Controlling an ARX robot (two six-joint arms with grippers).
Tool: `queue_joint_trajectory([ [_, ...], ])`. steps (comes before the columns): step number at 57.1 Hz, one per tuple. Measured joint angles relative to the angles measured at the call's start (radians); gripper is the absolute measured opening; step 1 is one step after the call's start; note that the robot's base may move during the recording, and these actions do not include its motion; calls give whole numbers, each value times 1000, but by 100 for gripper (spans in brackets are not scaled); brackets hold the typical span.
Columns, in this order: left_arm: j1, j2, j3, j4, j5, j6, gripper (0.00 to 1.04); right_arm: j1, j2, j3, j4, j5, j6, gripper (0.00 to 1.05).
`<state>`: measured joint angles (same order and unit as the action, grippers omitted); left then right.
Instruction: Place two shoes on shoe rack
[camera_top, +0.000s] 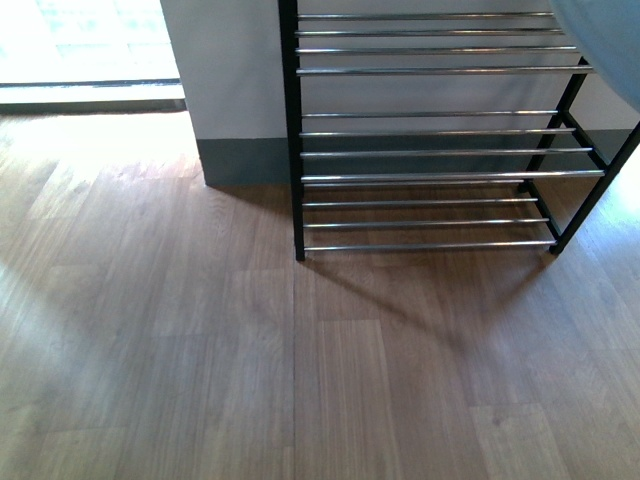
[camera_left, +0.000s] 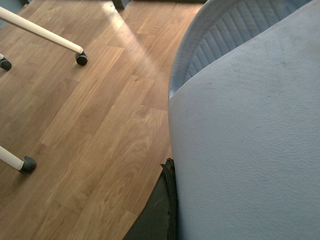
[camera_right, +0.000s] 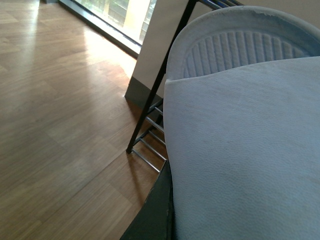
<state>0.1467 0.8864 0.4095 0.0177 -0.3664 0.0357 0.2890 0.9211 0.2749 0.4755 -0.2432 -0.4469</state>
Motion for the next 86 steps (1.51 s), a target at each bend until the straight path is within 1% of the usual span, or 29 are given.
queue_joint_trajectory([
  [9, -1, 0, 0, 0, 3, 0, 2, -3, 2, -1, 0, 10, 0, 1],
  [86, -1, -1, -1, 0, 1, 0, 2, -1, 0, -3, 0, 0, 0, 1],
])
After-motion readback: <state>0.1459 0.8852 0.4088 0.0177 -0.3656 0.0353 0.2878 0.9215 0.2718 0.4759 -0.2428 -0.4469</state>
